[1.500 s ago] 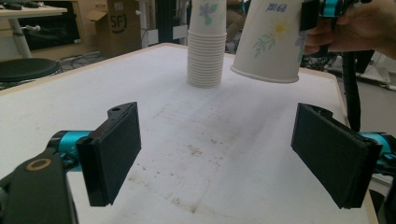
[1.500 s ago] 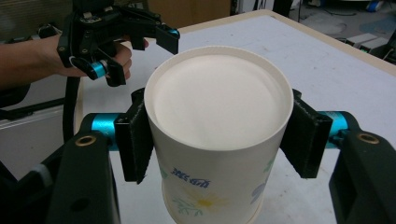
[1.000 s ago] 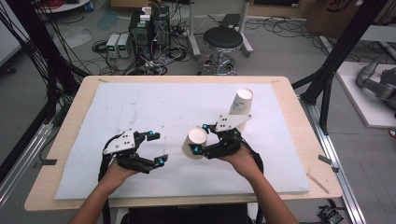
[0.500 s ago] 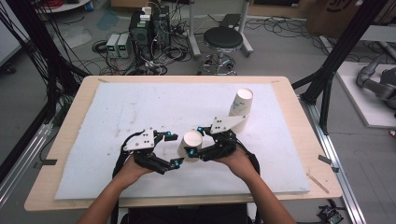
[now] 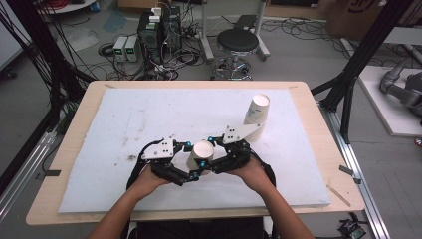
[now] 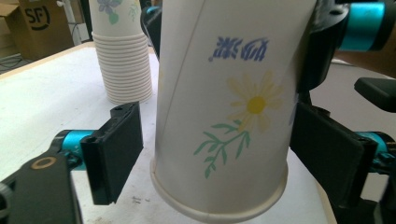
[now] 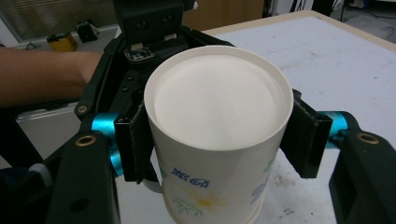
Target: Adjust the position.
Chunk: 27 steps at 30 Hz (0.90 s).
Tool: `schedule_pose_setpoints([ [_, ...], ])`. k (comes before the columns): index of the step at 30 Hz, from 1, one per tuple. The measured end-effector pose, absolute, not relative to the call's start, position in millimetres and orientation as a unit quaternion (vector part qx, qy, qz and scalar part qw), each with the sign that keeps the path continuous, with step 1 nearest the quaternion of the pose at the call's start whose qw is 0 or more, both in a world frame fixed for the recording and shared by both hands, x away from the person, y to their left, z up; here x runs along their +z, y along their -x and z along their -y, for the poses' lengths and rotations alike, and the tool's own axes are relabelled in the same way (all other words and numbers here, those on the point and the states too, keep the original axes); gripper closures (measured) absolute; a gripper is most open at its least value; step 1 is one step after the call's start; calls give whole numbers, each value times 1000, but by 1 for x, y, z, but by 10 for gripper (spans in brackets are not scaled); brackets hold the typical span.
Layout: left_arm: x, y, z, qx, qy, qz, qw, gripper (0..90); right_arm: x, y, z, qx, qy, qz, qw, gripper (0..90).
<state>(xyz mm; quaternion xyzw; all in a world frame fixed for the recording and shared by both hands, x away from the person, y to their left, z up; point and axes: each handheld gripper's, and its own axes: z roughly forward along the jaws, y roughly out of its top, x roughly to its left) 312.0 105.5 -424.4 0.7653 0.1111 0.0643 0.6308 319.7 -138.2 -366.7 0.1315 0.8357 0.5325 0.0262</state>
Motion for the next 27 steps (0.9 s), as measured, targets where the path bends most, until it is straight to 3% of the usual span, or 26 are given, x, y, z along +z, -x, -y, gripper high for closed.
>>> schedule_pose_setpoints([
  [9,-424,-312,-108,61,-770,-100,628,305,-368,-321,137,535,-135,-834,23,350],
  [10,-424,-312,-108,63,-770,-99,627,319,-368,-321,137,534,-136,-834,22,330],
  [12,-423,-312,-108,59,-773,-98,624,333,-368,-321,136,534,-148,-832,22,168],
  [13,-423,-312,-108,59,-777,-97,619,340,-367,-321,136,530,-156,-833,27,160],
  [27,-406,-316,-103,35,-863,-71,498,356,-360,-317,142,470,-99,-876,45,160],
])
